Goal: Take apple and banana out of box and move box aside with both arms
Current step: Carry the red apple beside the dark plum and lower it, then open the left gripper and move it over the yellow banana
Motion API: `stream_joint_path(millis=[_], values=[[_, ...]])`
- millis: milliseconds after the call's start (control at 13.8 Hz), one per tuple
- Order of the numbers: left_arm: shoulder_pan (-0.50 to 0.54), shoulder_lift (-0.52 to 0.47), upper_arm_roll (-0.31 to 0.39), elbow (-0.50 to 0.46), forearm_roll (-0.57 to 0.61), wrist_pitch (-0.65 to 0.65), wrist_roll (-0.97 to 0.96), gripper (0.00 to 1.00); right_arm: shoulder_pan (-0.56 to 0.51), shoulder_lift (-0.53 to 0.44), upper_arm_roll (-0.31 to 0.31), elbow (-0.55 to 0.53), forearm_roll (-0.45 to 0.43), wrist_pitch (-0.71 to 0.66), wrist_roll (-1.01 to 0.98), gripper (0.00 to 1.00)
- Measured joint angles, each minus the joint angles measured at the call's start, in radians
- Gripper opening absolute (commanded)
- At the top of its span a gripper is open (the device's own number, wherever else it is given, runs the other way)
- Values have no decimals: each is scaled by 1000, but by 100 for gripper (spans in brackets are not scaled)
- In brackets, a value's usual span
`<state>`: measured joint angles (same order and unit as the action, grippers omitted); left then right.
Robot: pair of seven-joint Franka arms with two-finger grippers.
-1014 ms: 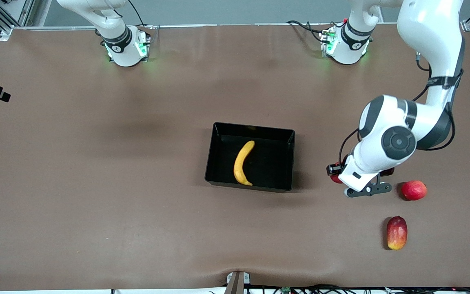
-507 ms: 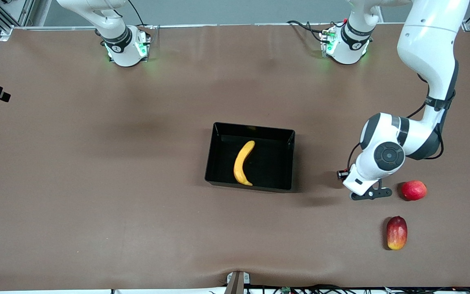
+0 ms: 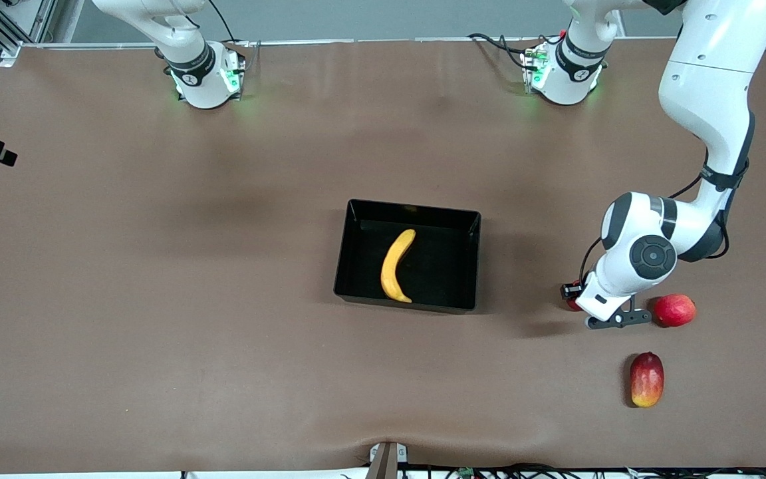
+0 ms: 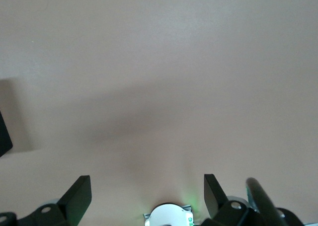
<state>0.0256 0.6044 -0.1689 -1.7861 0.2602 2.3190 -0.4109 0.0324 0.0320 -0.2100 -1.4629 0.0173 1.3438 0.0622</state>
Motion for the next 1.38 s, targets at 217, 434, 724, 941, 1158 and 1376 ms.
stream_joint_path(millis=[217,434,724,941,1158,1376], values=[[0,-1,0,2,14,6,0,100,0,0,0,0,0,0,0,100],[-2,-35,-18,26,16,-21,0,100,0,0,0,0,0,0,0,100],[-10,-125,-150,91,16,-199,-4,100,0,0,-1,0,0,0,0,100],[-59,-125,-249,132,16,-213,-88,100,0,0,-1,0,0,0,0,100],[-206,-57,-256,204,16,-212,-237,100,-1,0,-1,0,0,0,0,100],[-307,49,-255,291,16,-201,-280,100,-1,0,-1,0,0,0,0,100]])
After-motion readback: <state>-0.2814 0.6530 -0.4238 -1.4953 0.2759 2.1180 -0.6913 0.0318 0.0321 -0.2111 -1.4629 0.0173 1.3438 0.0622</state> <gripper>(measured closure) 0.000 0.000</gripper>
